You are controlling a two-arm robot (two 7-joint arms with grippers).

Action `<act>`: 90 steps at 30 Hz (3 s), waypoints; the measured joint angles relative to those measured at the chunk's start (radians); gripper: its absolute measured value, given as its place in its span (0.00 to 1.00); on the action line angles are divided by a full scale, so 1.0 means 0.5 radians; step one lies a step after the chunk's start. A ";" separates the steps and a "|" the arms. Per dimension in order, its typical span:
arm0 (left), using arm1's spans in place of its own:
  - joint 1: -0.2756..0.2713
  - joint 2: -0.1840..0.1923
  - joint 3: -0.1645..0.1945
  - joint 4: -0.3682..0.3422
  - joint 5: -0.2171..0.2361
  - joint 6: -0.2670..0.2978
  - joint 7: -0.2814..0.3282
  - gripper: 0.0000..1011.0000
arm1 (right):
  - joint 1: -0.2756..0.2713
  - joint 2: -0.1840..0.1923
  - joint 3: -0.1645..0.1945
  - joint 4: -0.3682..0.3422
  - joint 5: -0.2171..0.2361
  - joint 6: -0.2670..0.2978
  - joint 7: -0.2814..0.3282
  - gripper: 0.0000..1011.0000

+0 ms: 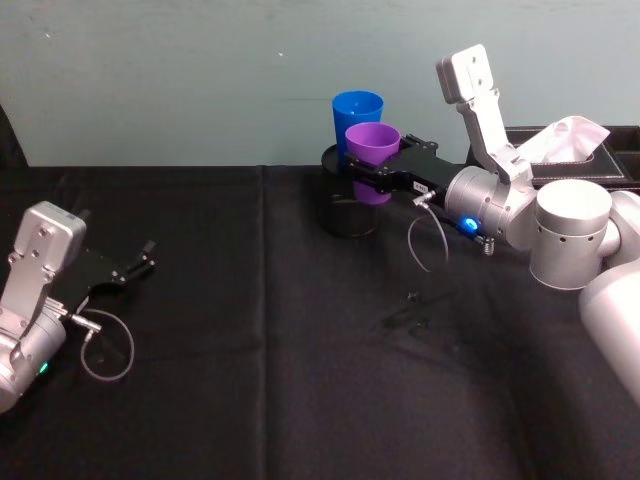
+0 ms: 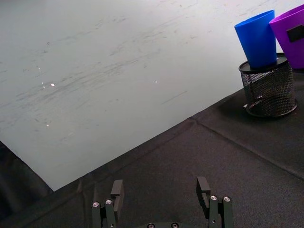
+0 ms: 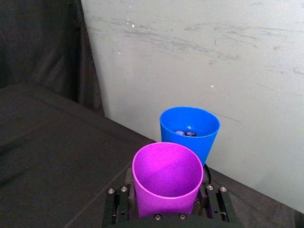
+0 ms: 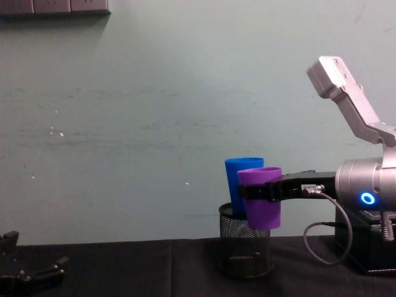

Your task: Pick up one cup with a gripper and tap it against the other cup.

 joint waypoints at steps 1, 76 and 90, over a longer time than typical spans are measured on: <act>0.000 0.000 0.000 0.000 0.000 0.000 0.000 0.99 | 0.000 0.000 0.000 0.000 0.000 0.000 0.000 0.73; 0.000 0.000 0.000 0.000 0.000 0.000 0.000 0.99 | 0.000 0.000 0.000 0.000 0.000 0.000 0.000 0.73; 0.000 0.000 0.000 0.000 0.000 0.000 0.000 0.99 | 0.000 0.000 0.000 0.000 0.000 0.000 0.000 0.73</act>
